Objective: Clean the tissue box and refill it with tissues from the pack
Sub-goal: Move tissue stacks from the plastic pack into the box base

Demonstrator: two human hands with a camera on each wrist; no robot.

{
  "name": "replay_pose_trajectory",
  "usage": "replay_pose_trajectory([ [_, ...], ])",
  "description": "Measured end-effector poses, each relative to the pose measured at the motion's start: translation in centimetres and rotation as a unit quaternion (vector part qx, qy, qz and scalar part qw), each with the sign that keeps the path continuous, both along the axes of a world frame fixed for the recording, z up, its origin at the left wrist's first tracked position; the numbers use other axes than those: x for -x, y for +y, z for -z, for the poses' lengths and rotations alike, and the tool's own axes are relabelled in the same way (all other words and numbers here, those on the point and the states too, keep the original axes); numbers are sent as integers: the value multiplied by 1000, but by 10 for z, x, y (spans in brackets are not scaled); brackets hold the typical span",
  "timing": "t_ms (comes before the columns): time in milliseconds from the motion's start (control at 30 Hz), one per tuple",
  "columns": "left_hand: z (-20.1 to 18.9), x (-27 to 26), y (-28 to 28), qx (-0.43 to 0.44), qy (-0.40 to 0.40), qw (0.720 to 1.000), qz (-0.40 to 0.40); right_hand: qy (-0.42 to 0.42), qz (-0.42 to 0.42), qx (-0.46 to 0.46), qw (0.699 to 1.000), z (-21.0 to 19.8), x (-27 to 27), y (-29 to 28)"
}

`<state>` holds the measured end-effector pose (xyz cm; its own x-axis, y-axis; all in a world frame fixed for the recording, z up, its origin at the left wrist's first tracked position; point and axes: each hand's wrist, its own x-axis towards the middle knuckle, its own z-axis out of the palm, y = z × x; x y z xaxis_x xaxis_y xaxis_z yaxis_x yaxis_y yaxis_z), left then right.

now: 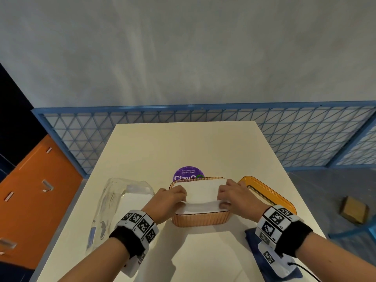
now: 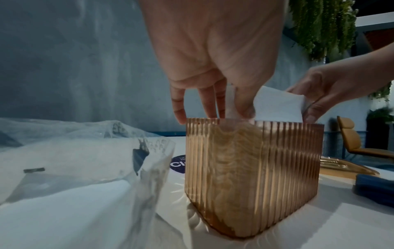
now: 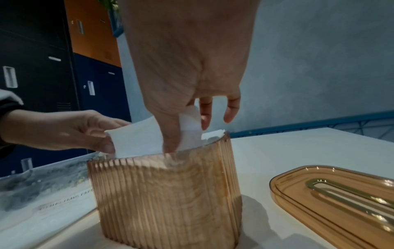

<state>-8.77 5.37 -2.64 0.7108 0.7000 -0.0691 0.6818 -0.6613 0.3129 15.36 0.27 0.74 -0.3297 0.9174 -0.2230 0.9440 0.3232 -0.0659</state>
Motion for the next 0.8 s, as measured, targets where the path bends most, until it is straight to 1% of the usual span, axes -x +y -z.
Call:
replay_pose_trajectory([
  [133,4,2,2,54,-42,997,-35,48,82,76,993,-1,-2,7],
  [233,5,-4,1,58,-39,996,-57,55,121,98,986,-5,-3,10],
  [300,6,-9,0,44,-34,996,-73,62,142,105,982,-5,-4,14],
  [433,7,-18,-1,12,-26,992,-121,73,172,72,980,0,-5,19],
  [567,6,-25,-4,-56,49,987,-141,61,189,40,979,3,-3,17],
  [633,5,-29,-7,-79,74,982,-153,47,192,28,980,5,-2,17],
  [700,4,-33,-11,-115,85,977,-156,44,191,17,980,7,-1,18],
  [733,1,-35,-13,-128,72,978,-147,45,191,13,980,7,0,19],
  [800,0,-39,-16,-160,84,977,-112,40,190,5,981,6,0,19],
])
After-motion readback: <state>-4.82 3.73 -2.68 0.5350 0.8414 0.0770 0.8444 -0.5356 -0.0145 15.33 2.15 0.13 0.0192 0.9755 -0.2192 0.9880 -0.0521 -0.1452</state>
